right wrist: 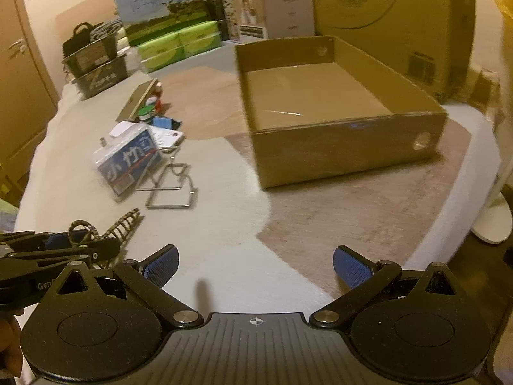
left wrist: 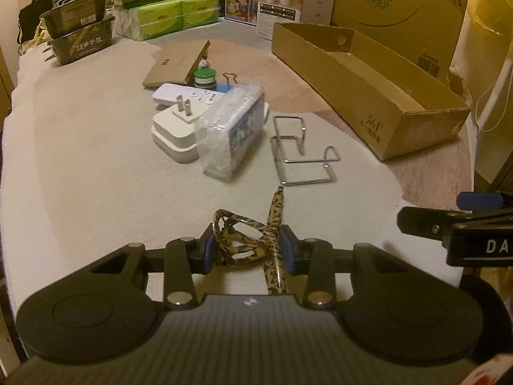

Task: Organize rigid objects
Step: 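Grasp the leopard-print hair claw clip with the left tool, then grasp the bent wire metal stand with the right tool while the left tool holds the clip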

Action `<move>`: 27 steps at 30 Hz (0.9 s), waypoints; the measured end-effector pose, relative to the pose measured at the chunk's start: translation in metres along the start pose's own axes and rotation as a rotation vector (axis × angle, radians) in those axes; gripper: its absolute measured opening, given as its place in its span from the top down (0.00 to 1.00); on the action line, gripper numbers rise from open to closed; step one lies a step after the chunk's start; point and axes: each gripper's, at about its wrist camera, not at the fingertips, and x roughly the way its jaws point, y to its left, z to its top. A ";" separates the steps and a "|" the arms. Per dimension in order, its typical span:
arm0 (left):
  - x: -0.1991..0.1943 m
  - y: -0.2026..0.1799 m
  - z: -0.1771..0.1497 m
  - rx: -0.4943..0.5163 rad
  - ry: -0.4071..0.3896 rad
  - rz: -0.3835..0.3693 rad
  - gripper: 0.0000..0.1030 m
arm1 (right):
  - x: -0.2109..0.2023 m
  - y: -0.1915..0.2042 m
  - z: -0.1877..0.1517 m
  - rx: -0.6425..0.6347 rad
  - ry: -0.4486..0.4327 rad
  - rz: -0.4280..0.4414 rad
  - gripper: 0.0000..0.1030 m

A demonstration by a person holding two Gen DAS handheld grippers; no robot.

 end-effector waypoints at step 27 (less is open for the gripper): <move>-0.017 0.076 0.015 -0.088 -0.091 0.046 0.65 | 0.079 0.077 0.040 -0.049 -0.051 0.065 0.33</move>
